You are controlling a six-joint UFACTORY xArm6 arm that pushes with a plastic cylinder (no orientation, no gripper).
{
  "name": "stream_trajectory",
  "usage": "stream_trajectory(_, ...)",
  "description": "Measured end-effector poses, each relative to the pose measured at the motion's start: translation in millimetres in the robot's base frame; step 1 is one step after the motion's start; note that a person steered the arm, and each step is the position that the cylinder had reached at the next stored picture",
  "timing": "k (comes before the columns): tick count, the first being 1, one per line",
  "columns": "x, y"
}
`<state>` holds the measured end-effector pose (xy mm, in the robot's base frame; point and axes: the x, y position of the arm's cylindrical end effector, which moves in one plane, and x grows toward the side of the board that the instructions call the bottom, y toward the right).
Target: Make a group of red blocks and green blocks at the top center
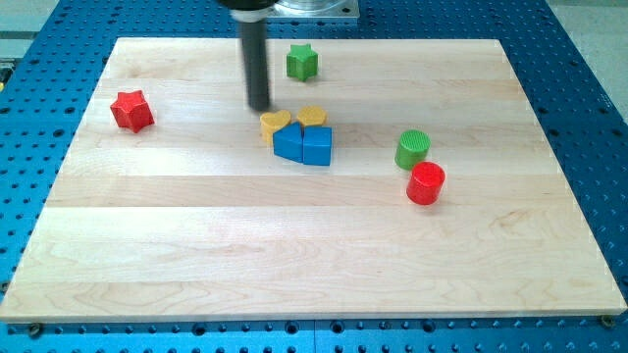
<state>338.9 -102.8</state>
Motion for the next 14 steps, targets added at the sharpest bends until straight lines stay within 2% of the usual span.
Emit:
stream_trajectory(1,65.4,-134.6)
stream_trajectory(2,65.8,-199.3)
stream_trajectory(4,-57.0,13.7)
stream_trajectory(5,-39.9,-36.1)
stream_trajectory(6,-6.5,36.3)
stream_trajectory(7,-3.5,175.3)
stream_trajectory(8,67.9,262.8)
stream_trajectory(9,117.6,324.4)
stream_trajectory(10,202.1,259.1)
stream_trajectory(11,193.6,224.4)
stream_trajectory(13,63.5,219.3)
stream_trajectory(14,40.0,196.1)
